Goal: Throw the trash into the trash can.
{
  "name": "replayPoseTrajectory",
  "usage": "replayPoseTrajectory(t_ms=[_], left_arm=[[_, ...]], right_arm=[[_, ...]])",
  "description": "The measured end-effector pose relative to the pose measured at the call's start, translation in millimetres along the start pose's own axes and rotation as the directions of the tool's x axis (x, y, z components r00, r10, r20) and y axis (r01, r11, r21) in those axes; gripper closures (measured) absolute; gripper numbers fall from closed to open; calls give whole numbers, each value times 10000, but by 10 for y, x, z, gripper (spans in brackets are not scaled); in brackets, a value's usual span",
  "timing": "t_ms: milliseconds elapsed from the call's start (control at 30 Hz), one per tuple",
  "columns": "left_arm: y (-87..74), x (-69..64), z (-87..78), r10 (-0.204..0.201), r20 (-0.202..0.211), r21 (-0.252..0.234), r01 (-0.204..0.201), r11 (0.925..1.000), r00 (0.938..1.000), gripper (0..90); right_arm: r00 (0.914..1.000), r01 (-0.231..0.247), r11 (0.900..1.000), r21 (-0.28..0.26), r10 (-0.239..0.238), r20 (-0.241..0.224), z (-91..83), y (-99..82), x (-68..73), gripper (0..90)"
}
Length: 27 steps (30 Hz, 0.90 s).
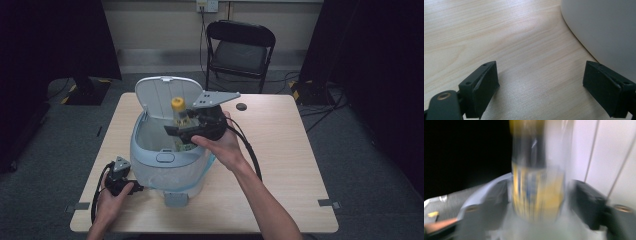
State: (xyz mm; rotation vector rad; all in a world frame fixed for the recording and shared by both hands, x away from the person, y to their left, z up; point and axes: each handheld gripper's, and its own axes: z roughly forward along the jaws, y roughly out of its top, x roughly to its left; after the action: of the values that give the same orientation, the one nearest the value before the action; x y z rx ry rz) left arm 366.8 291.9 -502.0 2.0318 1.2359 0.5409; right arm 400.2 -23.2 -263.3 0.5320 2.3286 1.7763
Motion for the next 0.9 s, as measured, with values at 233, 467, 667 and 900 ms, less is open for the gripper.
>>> replayPoseTrajectory(t_ms=[233, 467, 667, 900], left_arm=[[1, -2, 1, 18, -20, 6, -18, 10000, 10000, 122], [1, -1, -1, 47, -31, 27, -47, 10000, 10000, 122], [1, -2, 0, 34, -31, 19, -34, 10000, 10000, 122], [2, -2, -1, 37, -45, 31, -37, 10000, 10000, 122]], right_arm=[[9998, 195, 9997, -161, -194, 78, -97, 74, 30, 352], [10000, 42, 9998, -206, -41, 30, -91, -4, -12, 367], [9998, 16, 9997, -261, -11, 185, -134, -41, -39, 380], [9991, -100, 9995, -291, 112, 419, -200, -96, -109, 384]])
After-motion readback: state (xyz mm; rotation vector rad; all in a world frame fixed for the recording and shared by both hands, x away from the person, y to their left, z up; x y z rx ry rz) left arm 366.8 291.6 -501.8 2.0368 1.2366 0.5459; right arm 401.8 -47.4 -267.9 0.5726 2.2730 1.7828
